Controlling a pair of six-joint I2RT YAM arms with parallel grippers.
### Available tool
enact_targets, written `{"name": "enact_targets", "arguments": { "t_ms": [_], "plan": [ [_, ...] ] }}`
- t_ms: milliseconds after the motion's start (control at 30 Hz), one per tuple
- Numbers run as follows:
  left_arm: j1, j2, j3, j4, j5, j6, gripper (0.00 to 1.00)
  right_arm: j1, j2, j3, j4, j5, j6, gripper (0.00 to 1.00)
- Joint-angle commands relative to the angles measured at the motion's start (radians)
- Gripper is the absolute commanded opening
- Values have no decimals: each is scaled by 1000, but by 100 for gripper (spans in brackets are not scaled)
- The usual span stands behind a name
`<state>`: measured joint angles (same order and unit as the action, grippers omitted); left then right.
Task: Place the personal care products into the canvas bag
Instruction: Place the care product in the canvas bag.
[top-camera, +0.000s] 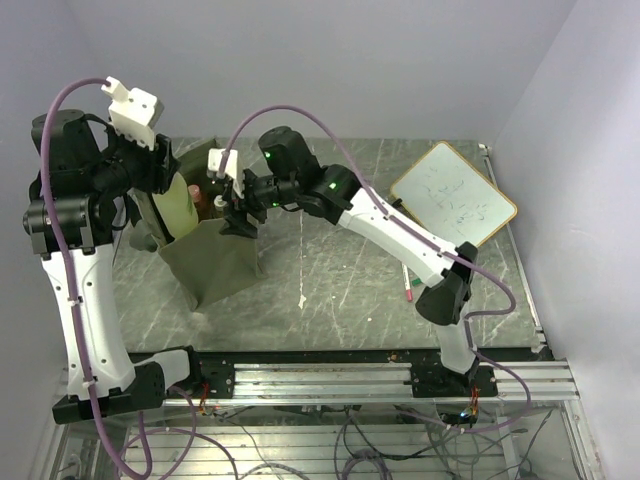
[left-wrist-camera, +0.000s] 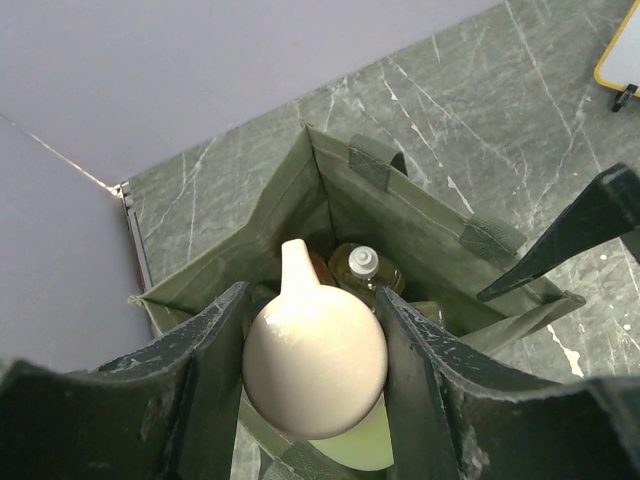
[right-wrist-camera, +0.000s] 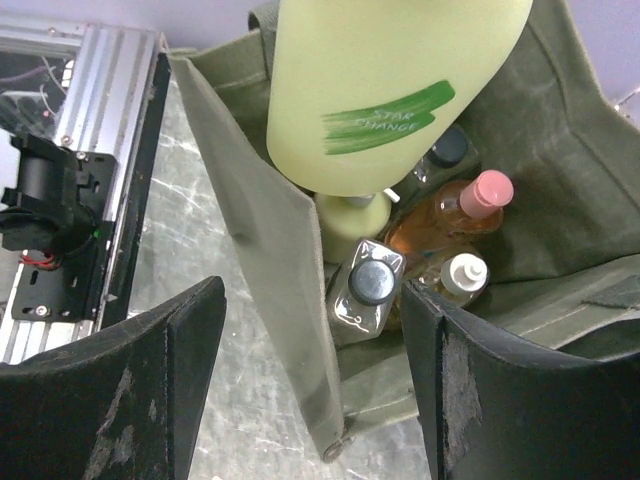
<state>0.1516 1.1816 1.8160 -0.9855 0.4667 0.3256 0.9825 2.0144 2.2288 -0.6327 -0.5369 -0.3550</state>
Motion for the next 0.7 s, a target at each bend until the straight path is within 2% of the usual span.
{"name": "enact_targets", "arguments": {
  "t_ms": [0,233,367,467,667],
  "plan": [
    [15,-35,4,125,-10,-21,7,14,44,23,-9,61,-38,70],
    [17,-39,-24,124,-5,-30,7,25,70,10,-25,72,-62,66],
    [17,-41,-33,116,6,-26,7,33,70,6,-35,62,-78,59],
    [17,-36,-35,101,33,-17,7,36,69,7,-50,35,-96,53],
    [17,-27,-17,64,119,3,7,36,35,-37,-31,0,-103,30]
  ]
}}
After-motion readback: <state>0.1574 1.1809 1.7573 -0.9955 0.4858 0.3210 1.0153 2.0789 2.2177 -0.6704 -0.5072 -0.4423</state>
